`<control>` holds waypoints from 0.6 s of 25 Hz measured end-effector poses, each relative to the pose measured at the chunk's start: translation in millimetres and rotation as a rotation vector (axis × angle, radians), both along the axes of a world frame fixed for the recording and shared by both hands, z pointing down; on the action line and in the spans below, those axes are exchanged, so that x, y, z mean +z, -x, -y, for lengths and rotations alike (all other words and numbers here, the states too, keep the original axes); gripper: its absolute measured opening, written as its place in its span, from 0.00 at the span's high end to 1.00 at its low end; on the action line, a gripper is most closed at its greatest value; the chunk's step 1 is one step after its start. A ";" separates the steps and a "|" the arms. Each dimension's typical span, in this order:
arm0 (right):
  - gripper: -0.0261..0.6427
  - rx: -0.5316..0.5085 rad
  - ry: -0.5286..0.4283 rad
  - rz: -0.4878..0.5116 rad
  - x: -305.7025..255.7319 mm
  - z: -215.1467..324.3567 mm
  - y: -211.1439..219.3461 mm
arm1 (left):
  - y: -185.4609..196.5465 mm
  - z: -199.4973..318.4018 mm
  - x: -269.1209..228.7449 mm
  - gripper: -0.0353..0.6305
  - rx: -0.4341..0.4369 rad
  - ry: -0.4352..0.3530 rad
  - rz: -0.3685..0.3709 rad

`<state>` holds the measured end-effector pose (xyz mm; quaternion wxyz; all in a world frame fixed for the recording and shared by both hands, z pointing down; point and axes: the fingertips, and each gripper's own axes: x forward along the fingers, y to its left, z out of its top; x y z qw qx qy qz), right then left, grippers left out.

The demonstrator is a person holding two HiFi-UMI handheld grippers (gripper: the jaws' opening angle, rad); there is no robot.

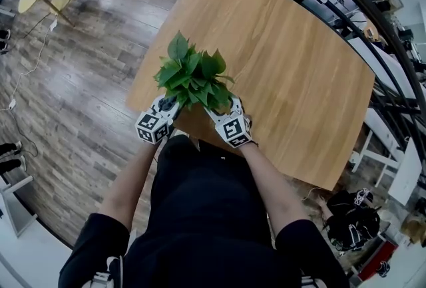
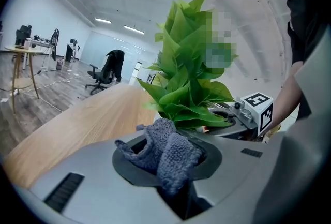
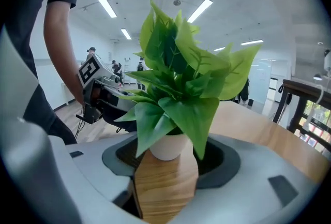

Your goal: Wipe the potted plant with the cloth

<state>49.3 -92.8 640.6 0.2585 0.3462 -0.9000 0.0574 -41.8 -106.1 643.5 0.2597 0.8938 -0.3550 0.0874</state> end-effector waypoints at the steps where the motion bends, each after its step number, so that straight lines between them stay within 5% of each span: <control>1: 0.57 -0.027 -0.008 -0.009 -1.1 2.6 1.7 | -0.9 0.5 -0.4 0.78 0.001 0.001 -0.001; 15: 0.57 -0.026 -0.009 -0.006 -3.3 7.3 6.7 | -19.8 -18.7 -10.6 0.78 0.066 0.015 -0.029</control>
